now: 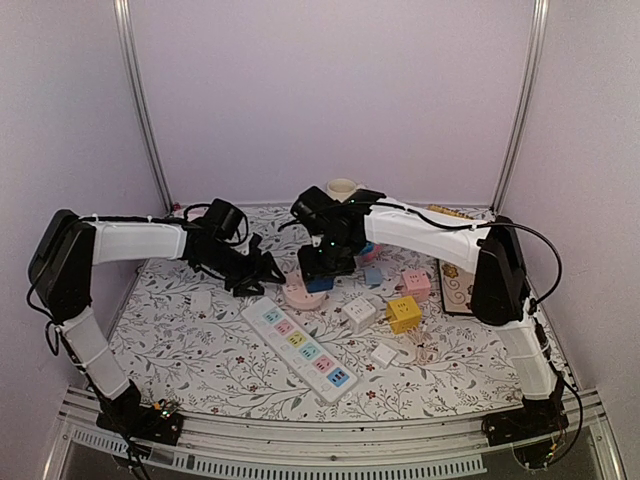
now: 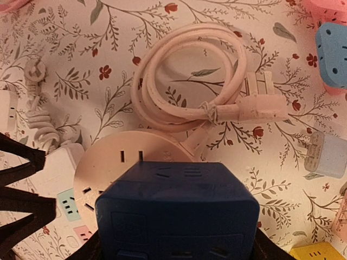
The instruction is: Pull the plug off the socket
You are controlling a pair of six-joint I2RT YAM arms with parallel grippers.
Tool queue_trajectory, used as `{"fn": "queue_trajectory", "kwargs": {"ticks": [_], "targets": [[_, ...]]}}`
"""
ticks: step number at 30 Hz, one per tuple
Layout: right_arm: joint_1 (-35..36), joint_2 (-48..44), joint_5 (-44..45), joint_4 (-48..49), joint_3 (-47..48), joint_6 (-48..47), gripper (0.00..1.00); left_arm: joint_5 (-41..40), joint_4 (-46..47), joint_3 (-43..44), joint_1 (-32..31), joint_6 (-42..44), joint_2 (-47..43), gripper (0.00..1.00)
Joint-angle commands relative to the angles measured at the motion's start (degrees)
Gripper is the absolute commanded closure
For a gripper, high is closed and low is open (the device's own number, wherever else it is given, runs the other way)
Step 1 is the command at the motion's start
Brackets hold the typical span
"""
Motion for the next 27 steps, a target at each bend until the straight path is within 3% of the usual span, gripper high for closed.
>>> {"fn": "queue_trajectory", "kwargs": {"ticks": [1,11,15,19,22,27], "targets": [[-0.44,-7.91,-0.07,4.44,1.79,1.71,0.77,3.34,3.46,-0.48,0.76,-1.47,1.12,0.3],[-0.72,-11.63,-6.13,12.12,-2.77,4.33,0.79,10.43,11.37,-1.58,1.5,-7.56,0.03,0.32],[-0.96,-13.61,-8.02,16.18,-6.32,6.01,0.8,11.74,13.28,-2.41,1.96,-9.43,-0.78,0.39],[-1.0,-14.76,-8.23,17.58,-8.26,6.51,0.8,11.3,13.21,-2.9,2.42,-9.67,-1.33,0.52],[-1.06,-15.63,-8.84,18.91,-9.37,6.61,0.8,9.96,11.51,-2.52,2.52,-8.59,-1.01,0.66],[-1.27,-17.43,-10.13,22.12,-11.42,7.27,0.8,7.25,9.15,-2.41,2.52,-6.91,-0.45,1.0]]}}
